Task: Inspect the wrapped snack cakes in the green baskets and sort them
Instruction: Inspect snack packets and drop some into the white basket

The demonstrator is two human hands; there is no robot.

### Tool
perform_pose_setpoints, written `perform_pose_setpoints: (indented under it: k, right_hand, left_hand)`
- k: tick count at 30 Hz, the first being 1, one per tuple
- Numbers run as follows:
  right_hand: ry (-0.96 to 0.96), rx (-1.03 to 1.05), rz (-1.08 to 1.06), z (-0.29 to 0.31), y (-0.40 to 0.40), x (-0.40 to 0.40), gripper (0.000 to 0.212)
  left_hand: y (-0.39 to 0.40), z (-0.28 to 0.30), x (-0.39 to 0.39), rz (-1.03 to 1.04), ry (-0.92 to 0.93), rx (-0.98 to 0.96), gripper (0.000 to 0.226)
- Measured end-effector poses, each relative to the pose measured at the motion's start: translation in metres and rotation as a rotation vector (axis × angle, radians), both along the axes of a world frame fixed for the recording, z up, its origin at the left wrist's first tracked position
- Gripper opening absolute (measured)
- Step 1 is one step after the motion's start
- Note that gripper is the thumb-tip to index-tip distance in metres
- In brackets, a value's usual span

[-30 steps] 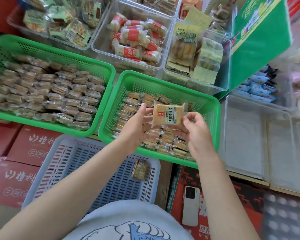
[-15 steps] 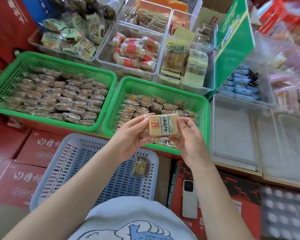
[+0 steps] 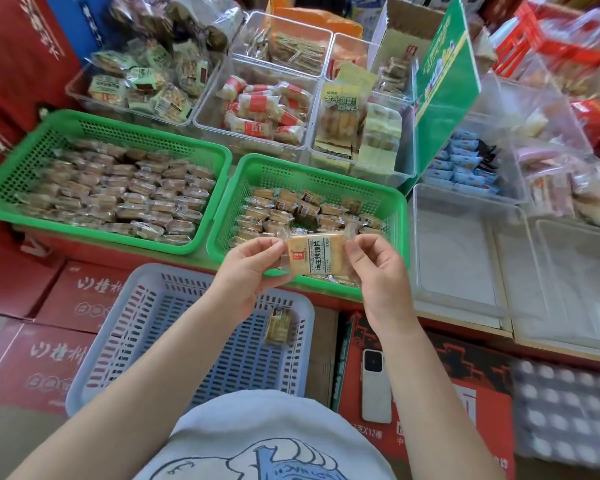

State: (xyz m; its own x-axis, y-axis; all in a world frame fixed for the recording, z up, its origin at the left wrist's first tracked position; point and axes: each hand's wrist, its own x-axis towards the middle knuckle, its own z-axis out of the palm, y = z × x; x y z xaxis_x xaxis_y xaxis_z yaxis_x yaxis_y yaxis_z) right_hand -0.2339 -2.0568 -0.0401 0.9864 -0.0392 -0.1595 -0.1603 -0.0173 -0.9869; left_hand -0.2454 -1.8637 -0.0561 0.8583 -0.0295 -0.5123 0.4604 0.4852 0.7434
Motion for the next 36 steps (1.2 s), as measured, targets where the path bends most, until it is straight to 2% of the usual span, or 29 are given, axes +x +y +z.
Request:
perform_pose_setpoints:
  k: [2, 8, 12, 16, 19, 22, 28, 30, 32, 34, 36]
  right_hand:
    - [-0.015, -0.104, 0.004, -0.003, 0.003, -0.003, 0.016]
    - [-0.181, -0.421, -0.056, -0.007, 0.017, -0.014, 0.015]
    - [-0.211, -0.449, -0.110, -0.005, 0.020, -0.018, 0.012]
    - [-0.020, -0.282, -0.119, 0.005, 0.018, -0.021, 0.015]
    - [0.143, 0.041, -0.046, 0.018, 0.017, -0.026, 0.032]
    - [0.191, 0.346, -0.026, 0.029, 0.017, -0.030, 0.014]
    - [0.234, 0.481, -0.084, 0.012, 0.009, -0.029, 0.013]
    - [0.273, 0.388, -0.177, 0.007, 0.006, -0.027, 0.011]
    - [0.281, 0.161, -0.267, -0.002, 0.002, -0.025, 0.011]
    - [0.192, -0.146, -0.301, -0.006, 0.001, -0.025, 0.007]
    - [0.018, -0.357, -0.233, -0.004, 0.005, -0.031, 0.012]
  left_hand:
    - [0.001, -0.001, -0.001, -0.033, -0.008, 0.079, 0.010]
    - [-0.002, 0.004, -0.004, -0.032, 0.030, 0.027, 0.014]
    - [-0.004, 0.005, -0.009, -0.019, 0.071, -0.015, 0.016]
    - [-0.005, 0.004, -0.013, -0.022, 0.066, -0.021, 0.016]
    - [-0.005, 0.005, -0.016, -0.035, 0.063, -0.021, 0.015]
    - [-0.005, 0.007, -0.019, -0.086, 0.053, -0.024, 0.014]
    - [0.000, 0.009, -0.020, -0.176, -0.020, 0.063, 0.016]
    - [0.001, 0.009, -0.021, -0.151, -0.022, 0.089, 0.019]
    - [0.001, 0.009, -0.022, -0.099, 0.005, 0.126, 0.018]
    - [0.001, 0.008, -0.022, -0.033, 0.034, 0.154, 0.010]
    - [0.000, 0.008, -0.023, 0.028, 0.043, 0.194, 0.008]
